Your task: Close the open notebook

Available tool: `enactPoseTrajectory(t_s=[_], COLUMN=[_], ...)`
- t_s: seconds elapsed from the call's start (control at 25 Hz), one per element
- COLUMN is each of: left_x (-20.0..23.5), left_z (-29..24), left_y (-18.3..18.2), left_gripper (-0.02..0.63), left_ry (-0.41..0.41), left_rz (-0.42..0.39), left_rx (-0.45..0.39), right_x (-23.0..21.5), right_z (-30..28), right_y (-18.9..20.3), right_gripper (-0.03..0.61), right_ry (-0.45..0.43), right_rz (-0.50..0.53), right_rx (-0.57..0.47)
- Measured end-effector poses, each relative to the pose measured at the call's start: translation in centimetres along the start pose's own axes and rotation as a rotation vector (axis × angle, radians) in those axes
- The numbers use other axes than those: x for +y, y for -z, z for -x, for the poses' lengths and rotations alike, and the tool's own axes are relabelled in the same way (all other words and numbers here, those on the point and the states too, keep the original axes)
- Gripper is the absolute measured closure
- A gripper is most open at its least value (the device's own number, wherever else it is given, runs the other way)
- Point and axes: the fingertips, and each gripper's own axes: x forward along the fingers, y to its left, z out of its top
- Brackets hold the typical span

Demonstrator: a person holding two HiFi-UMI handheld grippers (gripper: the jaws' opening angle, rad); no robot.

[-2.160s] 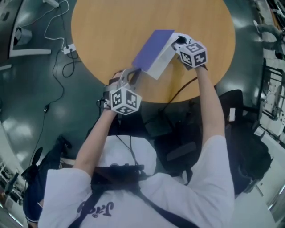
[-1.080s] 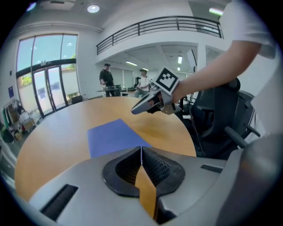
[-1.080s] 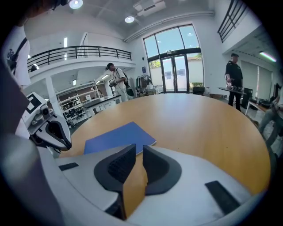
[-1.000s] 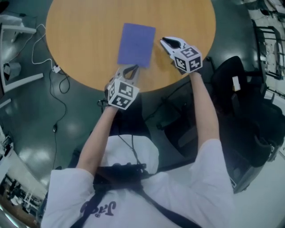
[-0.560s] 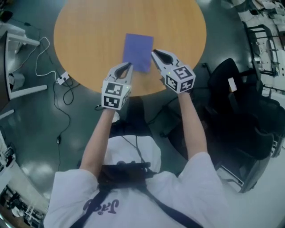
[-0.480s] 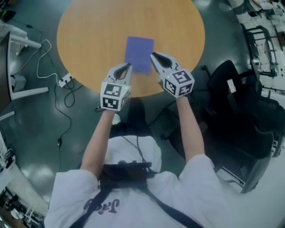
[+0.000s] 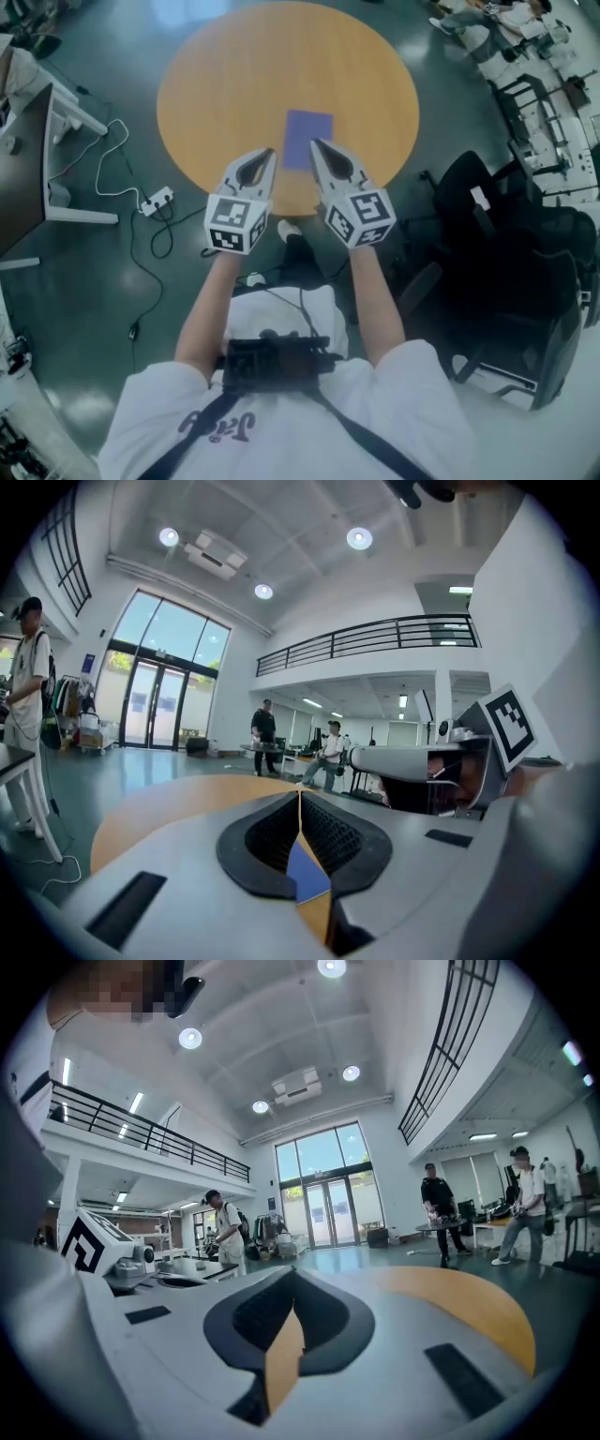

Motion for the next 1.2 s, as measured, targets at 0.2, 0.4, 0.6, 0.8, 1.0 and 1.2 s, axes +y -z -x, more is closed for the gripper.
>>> enactPoseTrajectory(t_s=[0.2, 0.4, 0.6, 0.8, 1.0, 1.2], left_x=[-0.3, -1.0, -0.6, -1.2, -0.8, -1.6], left_z=[3.9, 6.7, 9.5, 9.4, 10.3, 8.9], left_y=[-3.0, -5.1, -6.5, -7.6, -7.3, -7.2], left_gripper=[0.591, 0.591, 0.591, 0.591, 0.591, 0.591], left_ry=[-0.015, -0.031, -0.045, -0.049, -0.052, -0.048], left_rz=[-0.024, -0.072, -0.087, -0.095, -0.089, -0.081], left_rx=[-0.088, -0.132, -0.179, -0.21, -0.225, -0.225], right_x=[3.0, 5.1, 8.3, 8.6, 9.0, 7.8], right_z=[2.7, 4.8, 5.3, 5.1, 5.4, 6.0], right_y=[-1.8, -3.1, -3.9, -4.3, -4.3, -4.8], right_gripper=[0.557, 0.557, 0.558, 0.558, 0.559, 0.559], right_ry=[0.104, 0.184, 0.188, 0.207, 0.244, 0.213], right_rz=[0.053, 0.082, 0.07, 0.121, 0.131, 0.122], right_rx=[-0.043, -0.089, -0.141, -0.122, -0.119, -0.157])
